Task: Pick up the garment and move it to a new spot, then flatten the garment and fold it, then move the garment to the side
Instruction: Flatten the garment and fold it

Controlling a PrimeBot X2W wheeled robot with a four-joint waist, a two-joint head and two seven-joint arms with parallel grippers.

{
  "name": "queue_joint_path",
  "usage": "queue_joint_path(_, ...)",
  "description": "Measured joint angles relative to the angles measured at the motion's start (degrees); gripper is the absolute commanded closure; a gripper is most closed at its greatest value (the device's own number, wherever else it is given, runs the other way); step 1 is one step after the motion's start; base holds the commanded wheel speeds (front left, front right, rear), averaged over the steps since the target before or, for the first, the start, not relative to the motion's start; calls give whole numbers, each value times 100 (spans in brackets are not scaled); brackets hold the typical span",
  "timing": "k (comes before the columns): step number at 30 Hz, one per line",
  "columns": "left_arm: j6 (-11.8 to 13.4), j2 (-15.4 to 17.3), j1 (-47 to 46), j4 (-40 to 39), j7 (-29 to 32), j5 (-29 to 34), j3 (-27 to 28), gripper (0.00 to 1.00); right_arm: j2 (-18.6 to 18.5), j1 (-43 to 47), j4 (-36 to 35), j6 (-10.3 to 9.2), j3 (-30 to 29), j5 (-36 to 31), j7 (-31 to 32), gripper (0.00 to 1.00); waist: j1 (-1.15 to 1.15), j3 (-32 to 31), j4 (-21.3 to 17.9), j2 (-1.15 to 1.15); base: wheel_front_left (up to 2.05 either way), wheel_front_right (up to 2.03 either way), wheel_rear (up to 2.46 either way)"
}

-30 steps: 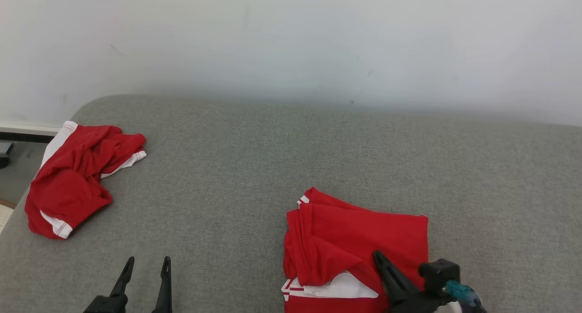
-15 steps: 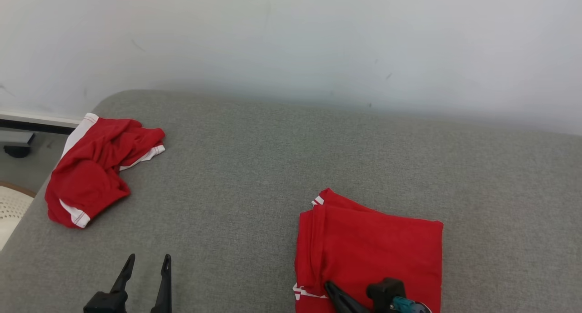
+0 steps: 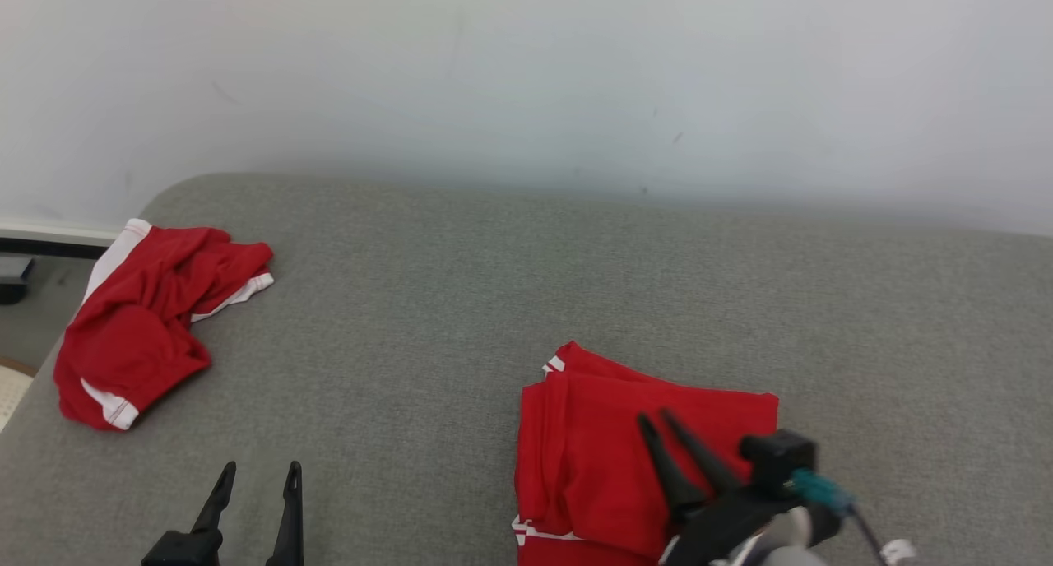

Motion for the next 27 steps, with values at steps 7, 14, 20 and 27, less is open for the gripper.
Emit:
queue_joint_path(7,-12,26,-6,-49,0,34,14,0,-353,324,-444,0,-1143,-409,-1,0,0,-21,-184,0,0,0,0)
queue_joint_path(14,-8,26,125,-172,0,67,99,0,-439,750,-651,0,-2193,-720,-1,0,0,-48,-367,0,0,0,0)
queue_joint_path(20,-8,4,218,-265,0,92,127,0,-338,1010,-625,0,-2387,-846,-1,0,0,-37,-425,0,0,0,0)
queue_joint_path(27,-9,-27,213,-275,0,137,123,0,-238,861,-294,0,-2162,-725,-1,0,0,-9,-409,0,0,0,0)
